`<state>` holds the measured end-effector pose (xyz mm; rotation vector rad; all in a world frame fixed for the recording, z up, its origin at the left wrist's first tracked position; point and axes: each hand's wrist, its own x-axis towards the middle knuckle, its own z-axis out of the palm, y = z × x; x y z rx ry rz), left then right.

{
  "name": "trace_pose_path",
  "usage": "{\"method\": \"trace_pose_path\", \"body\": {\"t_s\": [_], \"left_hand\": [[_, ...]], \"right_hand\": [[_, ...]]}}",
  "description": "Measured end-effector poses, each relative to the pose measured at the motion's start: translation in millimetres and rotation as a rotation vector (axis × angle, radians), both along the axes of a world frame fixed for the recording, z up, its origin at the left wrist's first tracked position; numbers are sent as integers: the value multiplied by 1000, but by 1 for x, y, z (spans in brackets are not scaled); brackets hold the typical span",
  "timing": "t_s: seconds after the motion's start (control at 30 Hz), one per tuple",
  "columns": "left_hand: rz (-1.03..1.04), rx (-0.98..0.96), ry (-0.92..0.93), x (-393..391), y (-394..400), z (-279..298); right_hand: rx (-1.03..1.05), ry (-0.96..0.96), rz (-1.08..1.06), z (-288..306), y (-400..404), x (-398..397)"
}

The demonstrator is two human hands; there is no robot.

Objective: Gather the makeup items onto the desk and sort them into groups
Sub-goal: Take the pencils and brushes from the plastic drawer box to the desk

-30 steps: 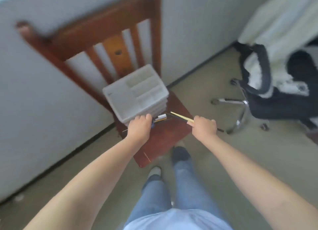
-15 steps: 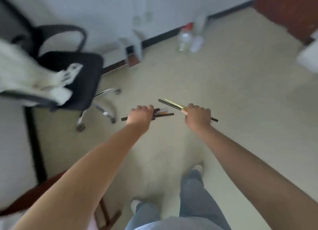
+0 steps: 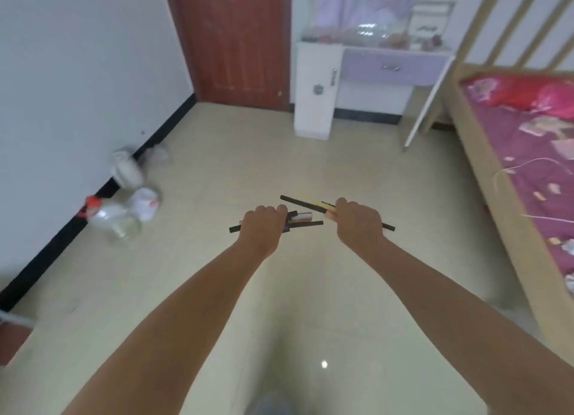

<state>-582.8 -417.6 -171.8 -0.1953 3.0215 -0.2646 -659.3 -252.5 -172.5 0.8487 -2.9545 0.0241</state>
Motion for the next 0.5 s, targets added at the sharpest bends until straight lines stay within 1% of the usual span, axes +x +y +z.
{"method": "trace_pose_path", "body": {"t_s": [0.2,0.37,0.5], "left_hand": [[-141,-32,79,-193,-30,24],[-255,-48,111,-361,-70,64],[-281,-41,164,-497,-92,92]], "right_hand": [[68,14,-148,31,-12,-174],[15,25,-308,74,-41,-325],[-52,7,-410,99,-53,-441]]}}
